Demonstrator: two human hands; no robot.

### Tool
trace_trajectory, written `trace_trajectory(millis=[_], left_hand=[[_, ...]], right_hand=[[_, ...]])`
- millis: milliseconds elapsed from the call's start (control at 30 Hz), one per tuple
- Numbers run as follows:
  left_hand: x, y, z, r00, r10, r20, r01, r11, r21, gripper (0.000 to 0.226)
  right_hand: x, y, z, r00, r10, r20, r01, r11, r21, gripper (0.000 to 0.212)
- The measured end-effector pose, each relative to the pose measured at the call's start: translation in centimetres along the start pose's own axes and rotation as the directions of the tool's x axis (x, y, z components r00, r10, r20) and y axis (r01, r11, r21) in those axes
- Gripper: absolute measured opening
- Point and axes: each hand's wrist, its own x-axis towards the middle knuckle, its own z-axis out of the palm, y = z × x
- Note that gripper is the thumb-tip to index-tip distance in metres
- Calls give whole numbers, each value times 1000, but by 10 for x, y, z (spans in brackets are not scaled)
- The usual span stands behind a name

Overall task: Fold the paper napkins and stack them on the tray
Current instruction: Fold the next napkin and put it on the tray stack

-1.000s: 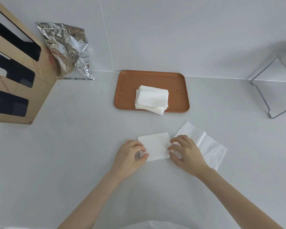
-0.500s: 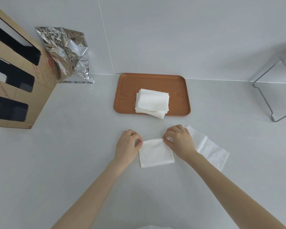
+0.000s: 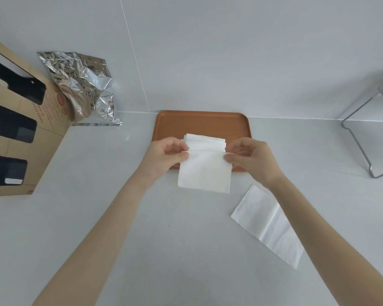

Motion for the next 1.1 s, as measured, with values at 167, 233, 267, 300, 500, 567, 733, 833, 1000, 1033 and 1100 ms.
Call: trace_trajectory(millis=[167,233,267,300,500,567,733,833,1000,1033,1100], left_hand=[[52,-3,3,996,48,-72,-33,980,197,24],[67,-14,8,992,81,-96,-51,958,284,23],[72,-20,12,990,94,-103,-55,942,332,18],[76,-25,15,988,109,-111,-59,923,380,14],[84,-55,22,987,137,-78,-63,798,600,18],[81,-60,23,988,139,-63,-66,761,646,20],[71,-50,26,993,102,-65,-30,730,683,28],[51,-33,36,966,236,-105,-100,716,691,22],[0,-14,62,980,199,-18,-152,801,579,5],[-10,-14,68,988,156,9,-133,810,571,6],[-28,-23,83,996,71,59,-92,821,563,7]], right_hand=[[48,15,2,998,34,-48,-38,996,-84,23],[63,29,8,996,37,-83,-50,988,-149,26],[69,37,12,994,36,-106,-56,980,-189,25],[73,43,15,992,32,-126,-61,970,-235,22],[75,68,27,993,-110,-34,72,822,-564,17],[72,69,27,988,-152,-34,99,780,-617,19],[63,63,20,991,-133,27,117,729,-675,25],[49,49,3,977,-211,-3,162,759,-631,20],[10,38,-32,990,-108,91,141,815,-562,12],[3,41,-38,990,-84,112,136,782,-608,13],[-6,50,-44,984,-18,177,148,638,-756,16]])
